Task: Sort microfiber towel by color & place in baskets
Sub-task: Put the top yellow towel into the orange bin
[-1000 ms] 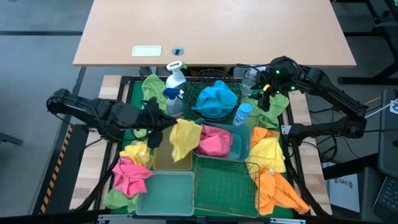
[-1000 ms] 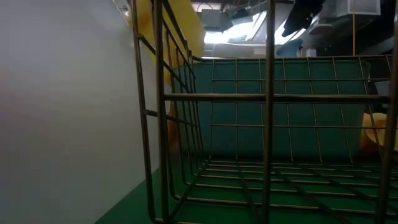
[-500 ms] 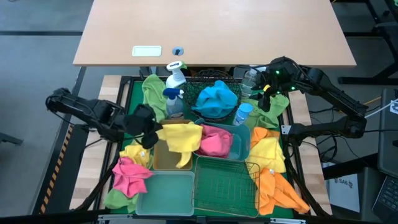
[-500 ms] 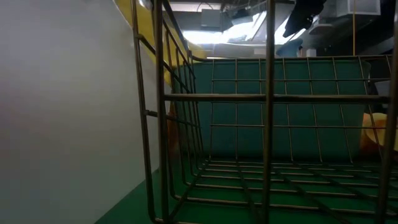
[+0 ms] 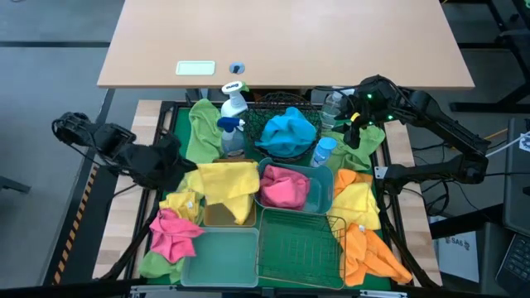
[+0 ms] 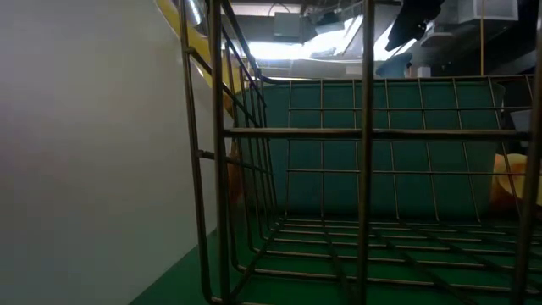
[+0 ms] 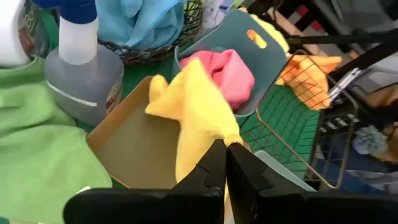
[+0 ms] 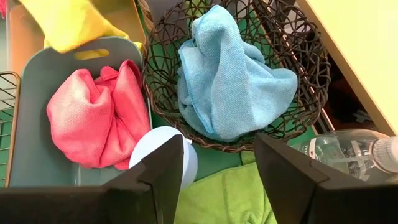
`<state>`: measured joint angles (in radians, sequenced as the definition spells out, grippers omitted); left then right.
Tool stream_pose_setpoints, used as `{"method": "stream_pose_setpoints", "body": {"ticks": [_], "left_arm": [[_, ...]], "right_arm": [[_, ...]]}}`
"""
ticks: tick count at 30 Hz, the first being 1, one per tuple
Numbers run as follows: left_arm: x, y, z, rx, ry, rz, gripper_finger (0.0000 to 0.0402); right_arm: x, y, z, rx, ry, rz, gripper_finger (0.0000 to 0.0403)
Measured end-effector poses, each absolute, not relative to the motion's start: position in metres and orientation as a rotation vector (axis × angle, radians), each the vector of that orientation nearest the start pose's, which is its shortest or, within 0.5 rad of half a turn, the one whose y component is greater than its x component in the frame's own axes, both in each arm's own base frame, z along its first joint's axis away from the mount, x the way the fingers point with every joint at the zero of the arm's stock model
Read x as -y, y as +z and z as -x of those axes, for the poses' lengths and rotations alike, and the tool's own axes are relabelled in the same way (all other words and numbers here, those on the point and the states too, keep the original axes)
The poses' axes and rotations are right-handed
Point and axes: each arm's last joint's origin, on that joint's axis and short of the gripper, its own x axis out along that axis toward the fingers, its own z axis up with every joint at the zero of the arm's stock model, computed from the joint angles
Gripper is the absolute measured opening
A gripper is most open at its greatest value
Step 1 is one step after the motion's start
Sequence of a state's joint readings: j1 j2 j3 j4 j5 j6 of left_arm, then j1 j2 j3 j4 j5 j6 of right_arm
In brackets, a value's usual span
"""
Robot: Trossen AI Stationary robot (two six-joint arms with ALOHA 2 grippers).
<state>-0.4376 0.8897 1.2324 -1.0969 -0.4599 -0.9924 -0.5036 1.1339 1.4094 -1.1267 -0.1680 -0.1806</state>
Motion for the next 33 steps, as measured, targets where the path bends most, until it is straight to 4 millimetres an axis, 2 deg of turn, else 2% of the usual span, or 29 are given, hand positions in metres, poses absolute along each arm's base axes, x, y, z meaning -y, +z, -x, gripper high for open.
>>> {"method": "stream_pose_setpoints", "body": {"ticks": [7,12,22,29,33], "left_arm": [[0.037,0.390,-0.108,-0.532,0.327,0.652,0.0000],[0.038,0.392,-0.113,-0.487,0.354,0.649,0.0000],[0.070,0.365,-0.180,-0.547,0.378,0.574,0.0000],[0.090,0.327,-0.222,-0.689,0.453,0.465,0.0000],[0.094,0.301,-0.245,-0.773,0.522,0.402,0.0000]], "right_arm": [[0.088,0.395,-0.170,-0.830,-0.240,-0.113,0.0198],[0.088,0.395,-0.170,-0.830,-0.240,-0.113,0.0198],[0.088,0.395,-0.170,-0.829,-0.240,-0.113,0.0198],[0.088,0.395,-0.170,-0.829,-0.240,-0.113,0.0198],[0.088,0.395,-0.170,-0.829,-0.240,-0.113,0.0198]]}}
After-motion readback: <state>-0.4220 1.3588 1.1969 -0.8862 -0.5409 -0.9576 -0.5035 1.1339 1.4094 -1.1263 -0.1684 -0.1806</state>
